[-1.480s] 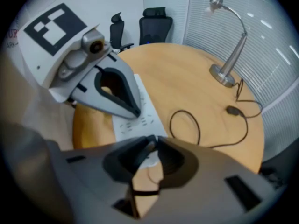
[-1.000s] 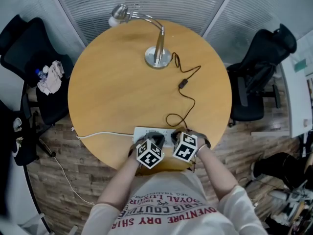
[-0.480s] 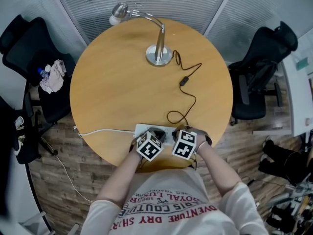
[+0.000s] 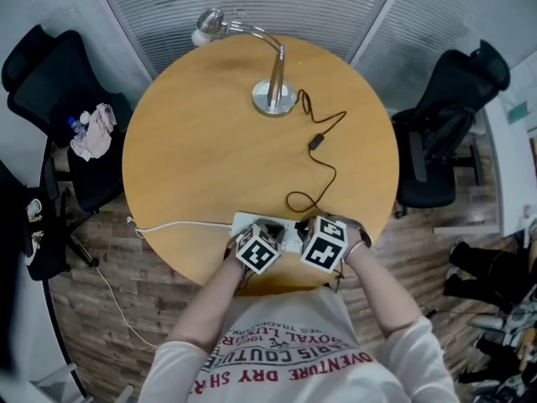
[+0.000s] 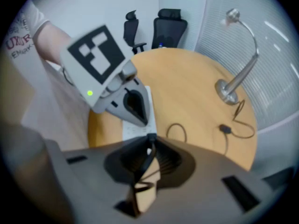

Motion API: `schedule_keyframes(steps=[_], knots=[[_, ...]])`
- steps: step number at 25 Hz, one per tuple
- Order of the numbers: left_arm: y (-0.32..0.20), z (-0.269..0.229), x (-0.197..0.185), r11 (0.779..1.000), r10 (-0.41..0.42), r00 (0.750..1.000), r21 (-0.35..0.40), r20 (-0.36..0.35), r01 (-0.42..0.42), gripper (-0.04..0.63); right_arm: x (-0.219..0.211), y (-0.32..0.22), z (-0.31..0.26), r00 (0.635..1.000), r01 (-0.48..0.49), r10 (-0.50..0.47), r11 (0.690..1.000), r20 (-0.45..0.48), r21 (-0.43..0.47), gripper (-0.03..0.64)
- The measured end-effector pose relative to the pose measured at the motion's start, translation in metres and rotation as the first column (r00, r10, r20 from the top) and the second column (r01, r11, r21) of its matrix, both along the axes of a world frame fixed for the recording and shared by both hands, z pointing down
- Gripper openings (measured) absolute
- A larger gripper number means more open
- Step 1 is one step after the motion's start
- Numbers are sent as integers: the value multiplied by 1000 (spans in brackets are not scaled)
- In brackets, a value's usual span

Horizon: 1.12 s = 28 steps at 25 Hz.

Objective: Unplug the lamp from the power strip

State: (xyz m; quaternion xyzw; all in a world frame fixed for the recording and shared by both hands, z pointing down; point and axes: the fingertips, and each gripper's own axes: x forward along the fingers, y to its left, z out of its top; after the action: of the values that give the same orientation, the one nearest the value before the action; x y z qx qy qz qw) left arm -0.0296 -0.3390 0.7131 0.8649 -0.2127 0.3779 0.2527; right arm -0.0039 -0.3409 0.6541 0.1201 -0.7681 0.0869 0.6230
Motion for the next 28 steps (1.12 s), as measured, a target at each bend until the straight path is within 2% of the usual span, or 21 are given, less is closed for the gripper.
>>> schedule_keyframes(steps=[3,5,8,11,16,17,20,21,23,25,28], knots=[[0,0,-2,1000,-6,1000,-5,-2,6,26,7,-20,-31,998,49,-47,997,-40,60,70],[0,0,0,1000,-6,1000,-4,-2,6,26,13,-20,-34,999,35,-32,997,-36,63,71],[-1,1,3,1000,-16,1000,1,-7,16,26,11,-12,-32,999,-20,19,998,30,62,71],[0,-1,2,1000,-26,1000,16,2,26,26,7,-12,-36,989,-95,84,991,119,97,71],[0,0,1,984,-53,998,171,36,46,28,8,-16,-50,938,-242,194,960,287,143,71],[1,1,0,984,-66,997,169,34,59,28,9,-16,-53,923,-272,214,951,320,149,71],[0,-7,-6,985,-147,989,87,-19,148,28,12,-18,-66,863,-361,263,918,432,163,71],[-2,-15,-9,979,-187,981,72,-50,190,28,13,-19,-72,841,-386,271,907,469,170,72],[-7,-36,-15,959,-256,960,94,-109,266,28,15,-21,-85,800,-427,273,885,535,186,72],[-14,-62,-22,933,-295,943,169,-152,319,28,17,-23,-101,756,-461,266,865,598,198,72],[-23,-109,-32,881,-335,920,278,-203,382,26,17,-26,-127,697,-492,237,844,677,212,72]])
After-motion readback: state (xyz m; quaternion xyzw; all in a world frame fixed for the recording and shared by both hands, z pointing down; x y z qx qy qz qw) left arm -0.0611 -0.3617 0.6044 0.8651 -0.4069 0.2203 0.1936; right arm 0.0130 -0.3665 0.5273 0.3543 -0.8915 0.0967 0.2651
